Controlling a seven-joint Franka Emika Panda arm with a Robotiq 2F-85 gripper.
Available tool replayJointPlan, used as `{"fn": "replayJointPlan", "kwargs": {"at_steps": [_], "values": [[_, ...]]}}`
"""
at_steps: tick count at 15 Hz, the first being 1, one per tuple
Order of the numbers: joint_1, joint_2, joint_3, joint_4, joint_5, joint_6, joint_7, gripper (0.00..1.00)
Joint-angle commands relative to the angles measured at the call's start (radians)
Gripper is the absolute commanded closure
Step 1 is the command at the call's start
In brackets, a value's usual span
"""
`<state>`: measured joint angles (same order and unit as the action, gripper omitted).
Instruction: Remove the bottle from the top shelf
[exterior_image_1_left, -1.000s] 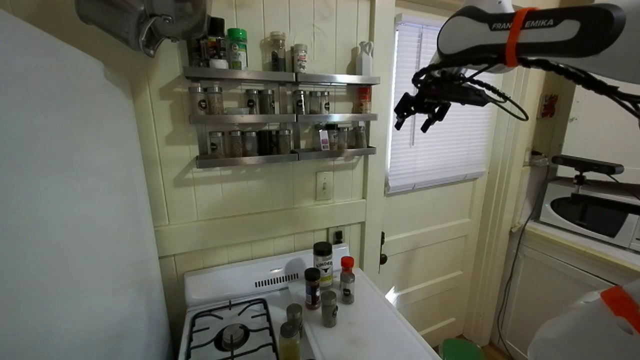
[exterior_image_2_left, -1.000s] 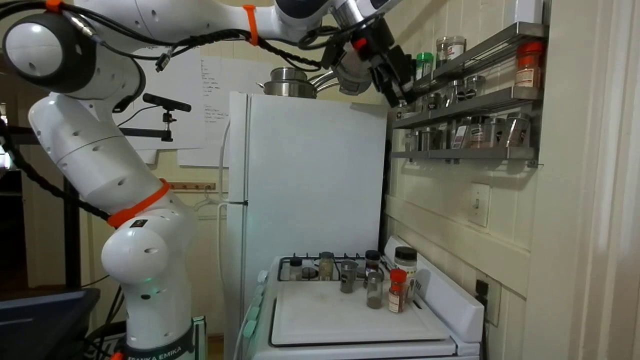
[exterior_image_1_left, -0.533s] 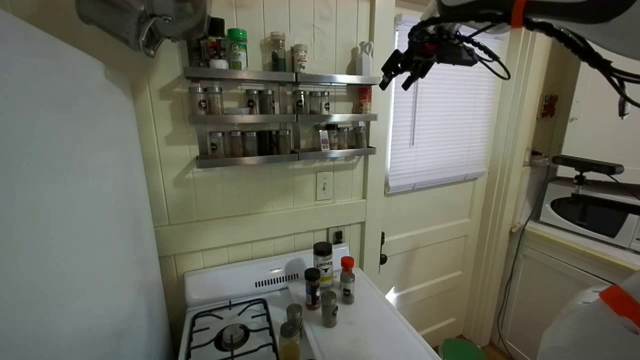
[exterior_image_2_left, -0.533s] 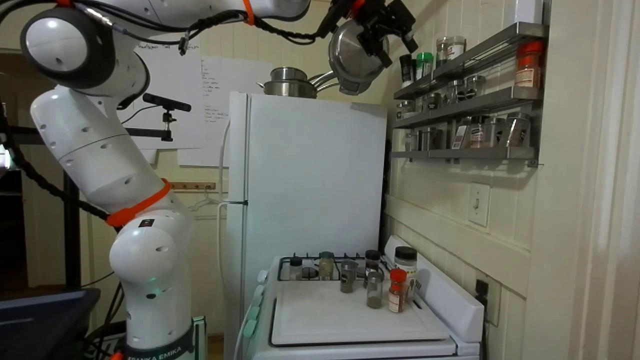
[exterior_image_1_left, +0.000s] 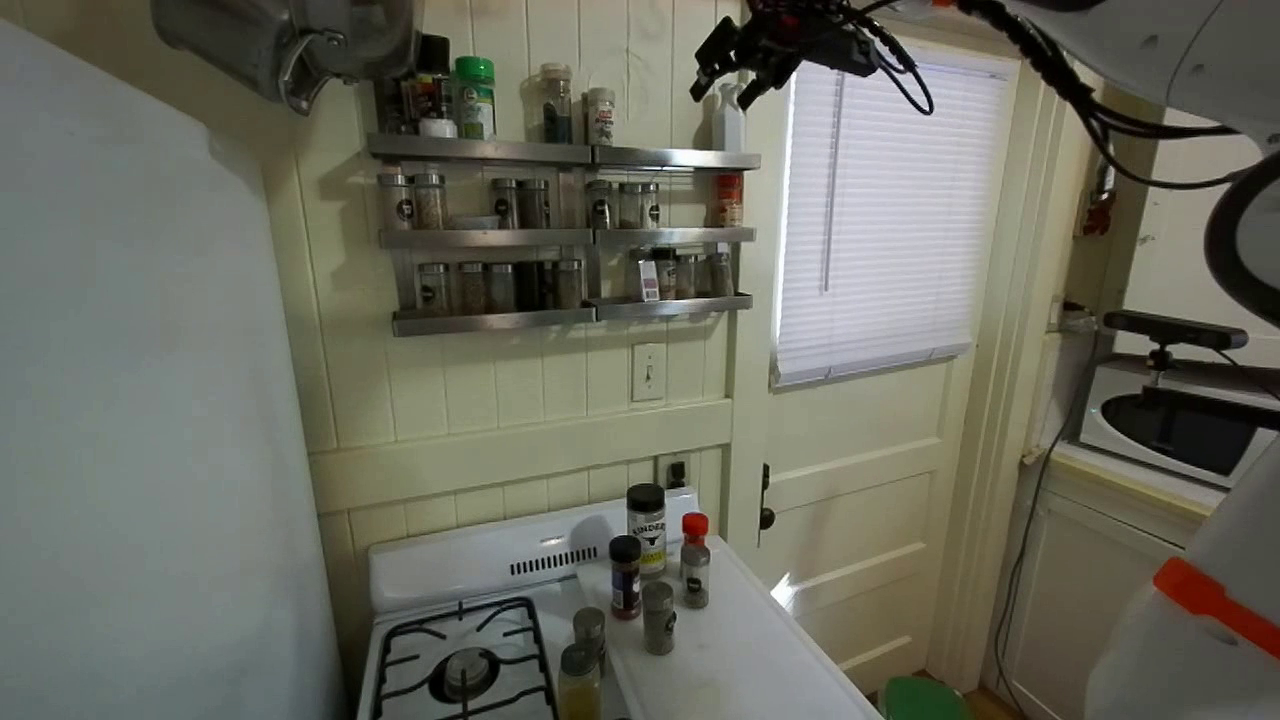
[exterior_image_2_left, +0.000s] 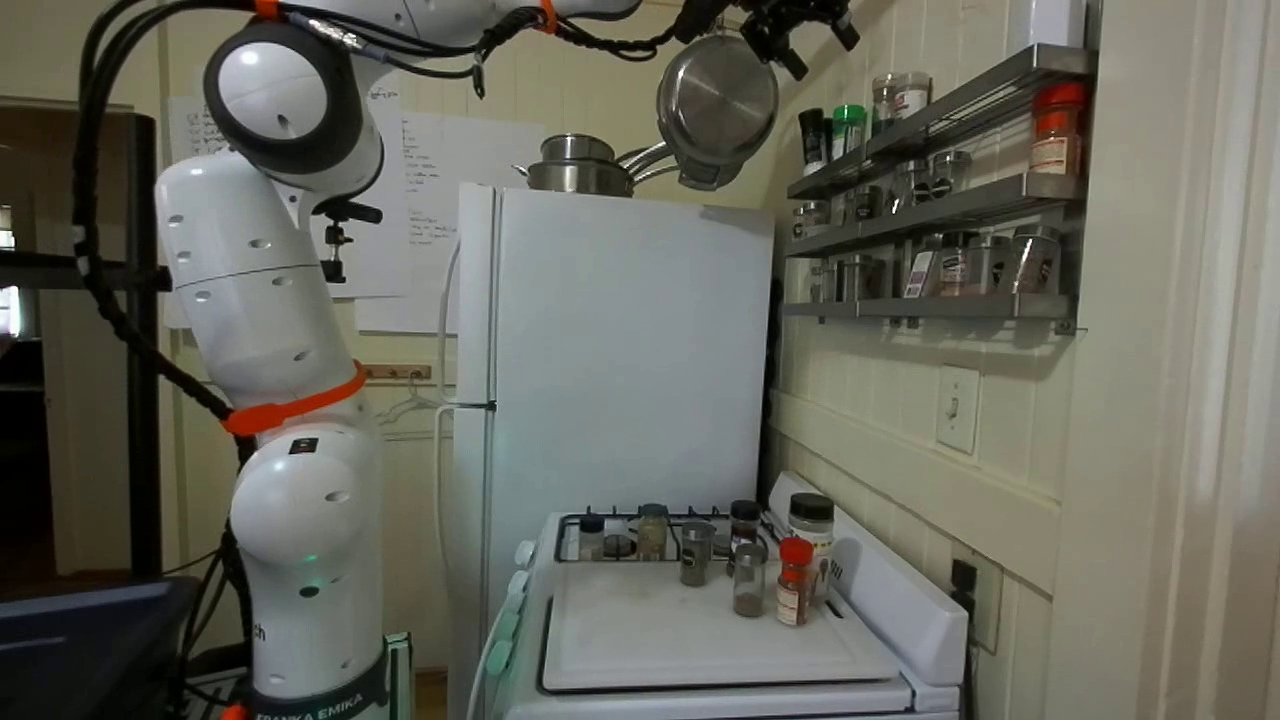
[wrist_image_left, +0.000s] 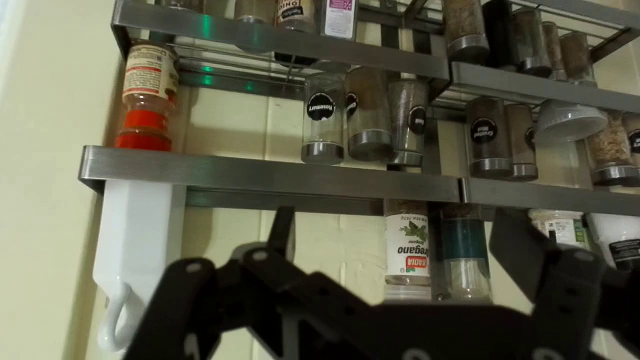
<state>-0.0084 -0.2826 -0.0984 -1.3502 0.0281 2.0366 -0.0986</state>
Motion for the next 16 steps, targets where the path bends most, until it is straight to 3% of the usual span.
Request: {"fn": "replayJointPlan", "kwargs": {"at_steps": [1,9,16], "values": [[0.0,0.004,0.0,-0.001,0.0,0.0,0.0,0.0],[0.0,-0.006,-0.003,-0.006,0.0,0.0,-0.001,0.0],[0.001,0.211,0.038,0.195,-0.024,0.109,0.063,0.0]]}}
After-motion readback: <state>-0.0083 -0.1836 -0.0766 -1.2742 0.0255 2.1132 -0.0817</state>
